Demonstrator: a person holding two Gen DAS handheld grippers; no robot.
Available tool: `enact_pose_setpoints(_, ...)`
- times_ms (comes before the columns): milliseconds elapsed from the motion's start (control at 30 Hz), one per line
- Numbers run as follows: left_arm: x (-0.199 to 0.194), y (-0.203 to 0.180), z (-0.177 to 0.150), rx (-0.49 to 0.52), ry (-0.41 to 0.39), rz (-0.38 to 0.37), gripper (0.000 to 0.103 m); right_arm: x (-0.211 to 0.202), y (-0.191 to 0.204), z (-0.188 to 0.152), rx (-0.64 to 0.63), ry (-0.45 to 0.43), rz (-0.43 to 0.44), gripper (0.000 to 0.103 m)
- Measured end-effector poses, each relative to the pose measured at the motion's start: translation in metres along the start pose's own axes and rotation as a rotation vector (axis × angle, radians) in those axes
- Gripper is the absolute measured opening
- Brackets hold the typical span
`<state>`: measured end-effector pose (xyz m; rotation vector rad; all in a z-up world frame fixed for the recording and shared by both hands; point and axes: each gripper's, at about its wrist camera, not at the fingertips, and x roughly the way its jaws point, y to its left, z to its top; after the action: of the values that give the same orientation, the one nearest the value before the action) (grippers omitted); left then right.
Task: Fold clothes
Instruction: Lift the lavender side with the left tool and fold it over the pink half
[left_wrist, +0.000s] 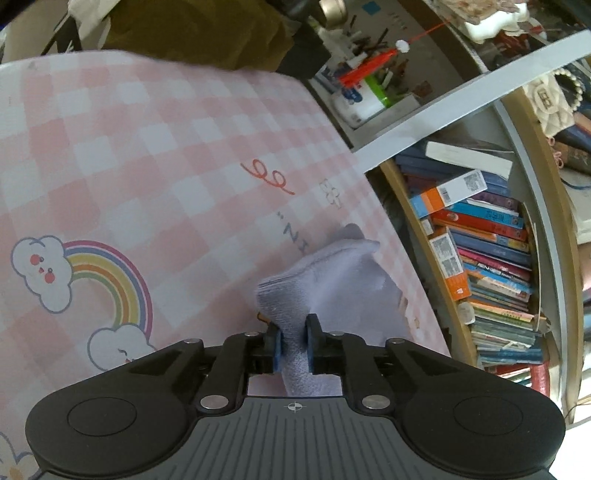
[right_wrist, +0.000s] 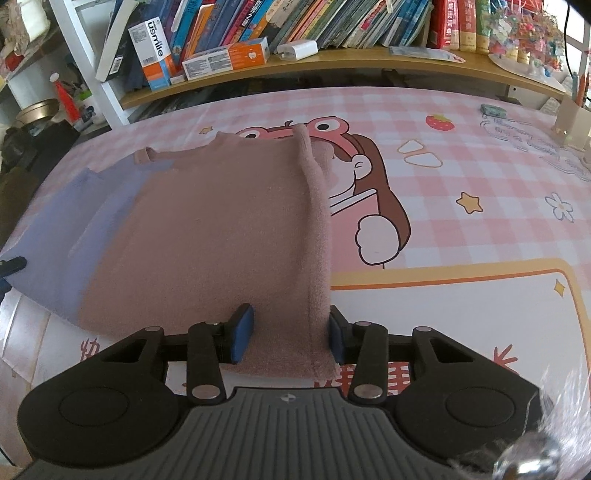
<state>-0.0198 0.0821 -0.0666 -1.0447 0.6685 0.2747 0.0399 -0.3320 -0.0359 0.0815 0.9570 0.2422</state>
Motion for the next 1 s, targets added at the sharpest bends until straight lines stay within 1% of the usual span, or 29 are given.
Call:
enact_pose_setpoints(67, 0.004, 0.003, 0.001, -0.019, 0.011, 0.000, 0.019, 0.000, 0.002, 0.000, -0.007, 0.002, -0.008, 0.040)
enact_pose_setpoints(133, 0.008, 0.003, 0.001, -0.033, 0.014, -0.003, 0.029, 0.001, 0.003, 0.001, -0.015, 0.004, -0.012, 0.040)
enact_pose_setpoints(200, 0.012, 0.002, 0.000, -0.044, 0.012, -0.008, 0.034, 0.001, 0.004, 0.001, -0.022, 0.005, -0.016, 0.040)
enact_pose_setpoints(233, 0.014, 0.002, 0.000, -0.050, 0.011, -0.011, 0.034, 0.001, 0.005, 0.000, -0.024, 0.005, -0.018, 0.040)
enact_pose_setpoints(267, 0.015, 0.002, -0.001, -0.055, 0.010, -0.013, 0.034, 0.001, 0.005, 0.000, -0.025, 0.005, -0.020, 0.040)
enact_pose_setpoints(367, 0.021, 0.001, -0.002, -0.072, 0.008, -0.021, 0.027, 0.000, 0.005, 0.000, -0.028, 0.006, -0.020, 0.040)
enact_pose_setpoints(400, 0.022, 0.001, -0.002, -0.075, 0.007, -0.021, 0.017, 0.000, 0.005, 0.000, -0.028, 0.006, -0.017, 0.040)
enact_pose_setpoints(500, 0.018, 0.000, -0.003, -0.050, -0.001, -0.029, 0.013, -0.002, 0.002, -0.001, -0.027, 0.006, -0.001, 0.040)
enact_pose_setpoints(600, 0.011, -0.010, -0.003, 0.001, -0.019, -0.045, 0.011, -0.004, -0.002, -0.002, -0.023, 0.005, 0.022, 0.040)
enact_pose_setpoints(733, -0.001, -0.032, -0.006, 0.103, -0.056, -0.071, 0.009, -0.005, -0.005, -0.002, -0.039, 0.001, 0.057, 0.040)
enact_pose_setpoints(1000, -0.024, -0.097, -0.033, 0.325, -0.123, -0.111, 0.009, -0.005, -0.015, 0.000, -0.078, 0.001, 0.146, 0.041)
